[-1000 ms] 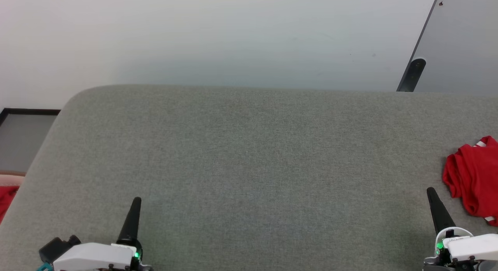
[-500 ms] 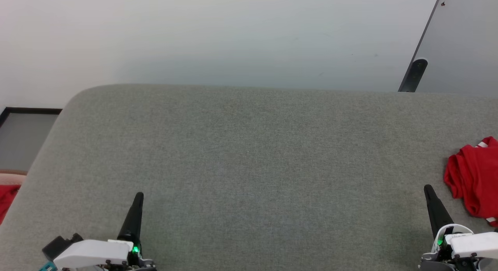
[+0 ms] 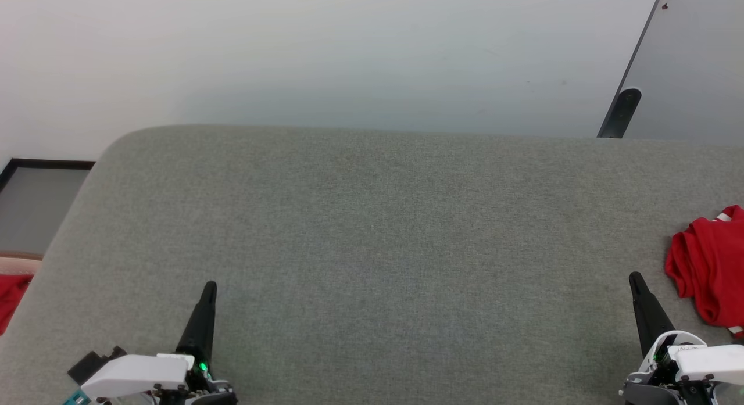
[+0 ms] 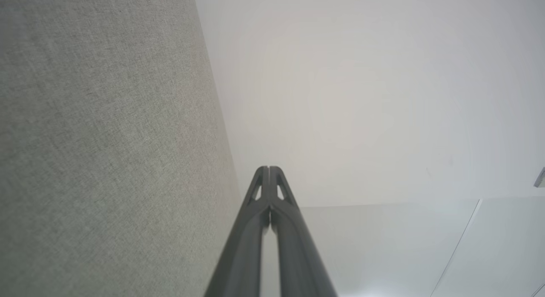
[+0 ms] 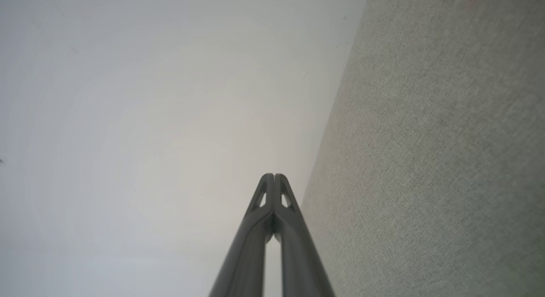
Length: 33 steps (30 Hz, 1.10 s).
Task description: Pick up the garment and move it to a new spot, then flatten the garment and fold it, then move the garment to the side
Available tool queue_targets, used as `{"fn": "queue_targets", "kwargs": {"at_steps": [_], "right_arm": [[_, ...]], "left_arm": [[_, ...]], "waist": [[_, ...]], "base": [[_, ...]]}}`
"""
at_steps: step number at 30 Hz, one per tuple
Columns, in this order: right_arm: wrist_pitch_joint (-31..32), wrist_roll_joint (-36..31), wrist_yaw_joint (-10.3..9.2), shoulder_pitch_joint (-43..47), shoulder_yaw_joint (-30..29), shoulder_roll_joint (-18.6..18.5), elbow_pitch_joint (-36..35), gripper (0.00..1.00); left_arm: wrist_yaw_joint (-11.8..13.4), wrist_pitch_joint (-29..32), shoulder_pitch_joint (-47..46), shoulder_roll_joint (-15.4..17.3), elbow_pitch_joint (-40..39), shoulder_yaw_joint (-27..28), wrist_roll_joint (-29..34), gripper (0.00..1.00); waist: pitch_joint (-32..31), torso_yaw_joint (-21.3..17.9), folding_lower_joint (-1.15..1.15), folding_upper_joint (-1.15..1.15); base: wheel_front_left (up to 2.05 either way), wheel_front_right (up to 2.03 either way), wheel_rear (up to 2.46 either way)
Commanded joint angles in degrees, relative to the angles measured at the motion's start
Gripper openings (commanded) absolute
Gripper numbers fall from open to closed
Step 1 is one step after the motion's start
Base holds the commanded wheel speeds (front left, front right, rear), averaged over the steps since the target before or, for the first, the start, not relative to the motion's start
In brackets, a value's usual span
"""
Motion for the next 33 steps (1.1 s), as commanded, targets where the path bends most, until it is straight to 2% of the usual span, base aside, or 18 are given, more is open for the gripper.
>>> {"fn": "queue_targets", "kwargs": {"at_steps": [1, 15, 33], "right_arm": [[0.29, 1.17, 0.02, -0.8, -0.09, 0.17, 0.11, 0.0], [0.95, 5.42, 0.02, -1.46, -0.17, 0.87, 0.69, 0.0], [0.94, 5.25, 0.02, -1.05, -0.14, 0.82, 0.65, 0.0]], "left_arm": [[-0.53, 0.43, -1.04, -0.26, 0.03, 0.29, -1.33, 0.0], [-0.88, 1.69, -1.78, -1.05, 0.68, 0.95, -5.15, 0.0], [-0.85, 1.7, -1.74, -1.0, 0.65, 0.92, -5.08, 0.0]], "waist": [[0.0, 0.04, 0.0, 0.0], [0.02, 0.27, 0.0, 0.0], [0.02, 0.27, 0.0, 0.0]], "base": [[0.0, 0.0, 0.0], [0.0, 0.0, 0.0], [0.0, 0.0, 0.0]]}}
